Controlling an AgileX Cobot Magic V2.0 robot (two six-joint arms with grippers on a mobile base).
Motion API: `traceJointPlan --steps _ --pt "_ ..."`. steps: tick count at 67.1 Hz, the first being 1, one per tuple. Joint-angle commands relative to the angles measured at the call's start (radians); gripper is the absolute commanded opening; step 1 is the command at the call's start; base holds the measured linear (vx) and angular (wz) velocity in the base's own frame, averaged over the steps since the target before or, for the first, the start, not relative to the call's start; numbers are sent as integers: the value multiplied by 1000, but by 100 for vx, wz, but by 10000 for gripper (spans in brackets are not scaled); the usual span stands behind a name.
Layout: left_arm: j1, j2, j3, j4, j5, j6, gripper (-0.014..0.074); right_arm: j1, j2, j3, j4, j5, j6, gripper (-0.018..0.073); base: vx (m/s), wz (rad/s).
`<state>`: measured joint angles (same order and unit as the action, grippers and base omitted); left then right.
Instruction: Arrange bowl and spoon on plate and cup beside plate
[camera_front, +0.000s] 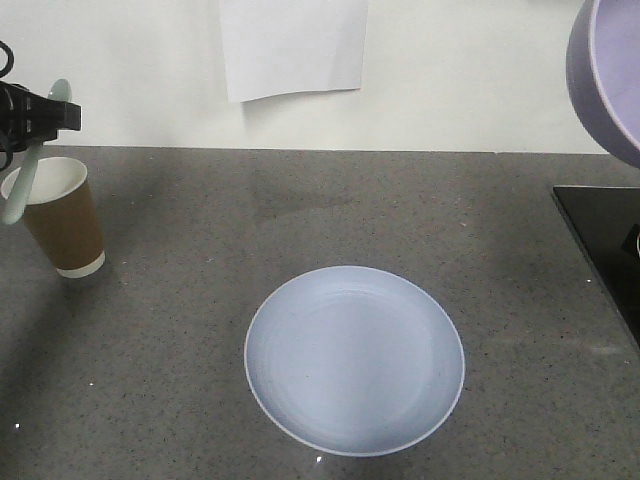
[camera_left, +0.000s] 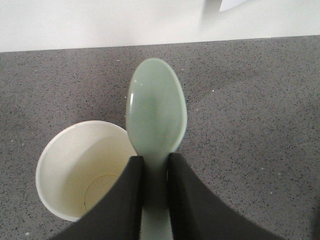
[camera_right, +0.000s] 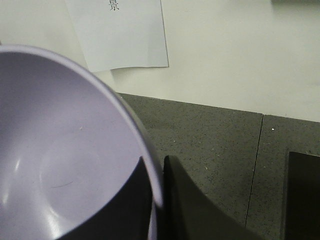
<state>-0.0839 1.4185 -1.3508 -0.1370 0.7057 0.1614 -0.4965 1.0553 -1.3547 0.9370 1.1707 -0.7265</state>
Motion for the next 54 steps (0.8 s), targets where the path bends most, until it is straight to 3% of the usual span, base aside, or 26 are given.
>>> traceJointPlan --steps 1,54 --pt "-1 -34 -26 -14 -58 -9 -6 -2 -14 -32 60 -44 -8 -4 0 0" --pt "-1 -34 -26 -14 -58 -9 -6 -2 -14 -32 69 -54 -8 -4 0 0"
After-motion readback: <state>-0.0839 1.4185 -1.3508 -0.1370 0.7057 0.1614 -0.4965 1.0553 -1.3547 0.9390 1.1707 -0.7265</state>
